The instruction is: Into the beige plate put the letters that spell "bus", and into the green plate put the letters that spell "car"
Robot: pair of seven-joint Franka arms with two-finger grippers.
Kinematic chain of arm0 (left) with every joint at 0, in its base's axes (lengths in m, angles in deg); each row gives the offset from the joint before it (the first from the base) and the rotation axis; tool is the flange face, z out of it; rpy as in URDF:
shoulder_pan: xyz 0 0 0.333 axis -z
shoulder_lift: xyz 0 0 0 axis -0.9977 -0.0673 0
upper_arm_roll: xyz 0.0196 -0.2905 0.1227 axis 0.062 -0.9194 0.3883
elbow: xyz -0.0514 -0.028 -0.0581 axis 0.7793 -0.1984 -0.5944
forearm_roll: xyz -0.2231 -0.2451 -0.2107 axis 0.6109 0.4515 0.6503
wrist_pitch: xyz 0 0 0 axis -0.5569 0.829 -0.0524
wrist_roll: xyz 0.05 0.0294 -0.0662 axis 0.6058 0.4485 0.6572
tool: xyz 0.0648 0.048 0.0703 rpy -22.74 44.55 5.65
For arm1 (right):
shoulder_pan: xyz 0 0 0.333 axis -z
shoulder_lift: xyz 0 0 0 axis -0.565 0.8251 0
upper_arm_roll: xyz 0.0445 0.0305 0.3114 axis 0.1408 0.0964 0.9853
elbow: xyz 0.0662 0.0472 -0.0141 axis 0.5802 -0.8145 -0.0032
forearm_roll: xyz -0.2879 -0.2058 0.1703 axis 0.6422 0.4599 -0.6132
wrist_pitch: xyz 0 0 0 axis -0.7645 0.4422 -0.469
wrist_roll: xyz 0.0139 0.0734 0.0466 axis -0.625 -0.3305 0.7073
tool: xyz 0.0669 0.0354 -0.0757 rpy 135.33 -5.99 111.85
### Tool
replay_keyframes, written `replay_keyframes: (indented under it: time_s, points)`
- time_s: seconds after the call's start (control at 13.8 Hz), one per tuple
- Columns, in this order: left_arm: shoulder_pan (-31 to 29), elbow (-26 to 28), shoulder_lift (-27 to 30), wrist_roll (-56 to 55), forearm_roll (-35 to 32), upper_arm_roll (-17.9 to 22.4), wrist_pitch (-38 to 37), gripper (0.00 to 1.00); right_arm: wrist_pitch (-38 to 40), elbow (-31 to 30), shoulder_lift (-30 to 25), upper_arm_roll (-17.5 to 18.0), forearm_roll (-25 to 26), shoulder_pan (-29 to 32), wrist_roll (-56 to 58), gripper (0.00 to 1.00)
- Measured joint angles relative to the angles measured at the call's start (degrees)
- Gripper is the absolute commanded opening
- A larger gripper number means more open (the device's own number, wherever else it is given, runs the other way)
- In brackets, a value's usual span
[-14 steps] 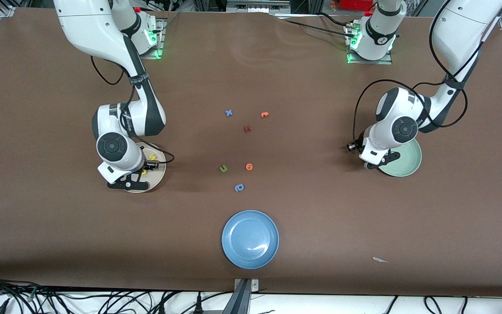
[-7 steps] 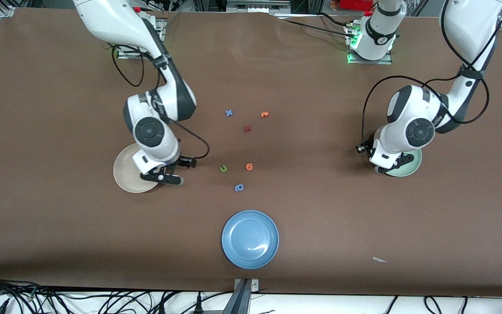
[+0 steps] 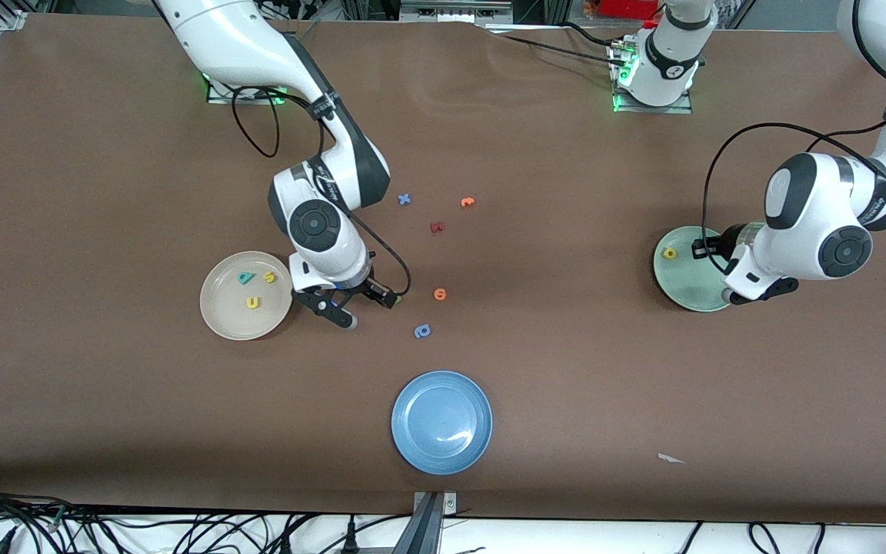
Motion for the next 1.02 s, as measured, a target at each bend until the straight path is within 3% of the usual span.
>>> replay_keyframes:
  time_s: [0.22, 0.44, 0.51, 0.73, 1.02]
  points:
    - [-0.1, 0.1, -2.9, 0.0, -0.8, 0.0, 2.3, 0.42, -1.7, 0.4, 1.5, 0.1, 0.0, -1.2, -2.0, 0.92]
    - [-0.3, 0.0, -3.9, 0.0, -0.8, 0.0, 3.3, 0.89, -1.8, 1.3, 1.4, -0.4, 0.2, -1.2, -1.6, 0.97]
    - [-0.5, -0.2, -3.8, 0.0, -0.8, 0.0, 3.4, 0.99, -1.7, 1.8, 1.2, -0.8, 0.3, -1.1, -0.7, 0.98]
    - [-0.6, -3.7, -2.2, -0.1, -0.8, -0.3, 1.0, 1.00, -0.1, 2.4, -0.4, -3.3, 0.4, -0.9, 5.2, 0.98]
    - [-0.5, -19.4, 0.9, 0.0, -0.8, -2.3, -18.0, 1.00, 6.6, 2.7, -5.2, -9.2, 0.4, -0.7, 25.5, 1.00]
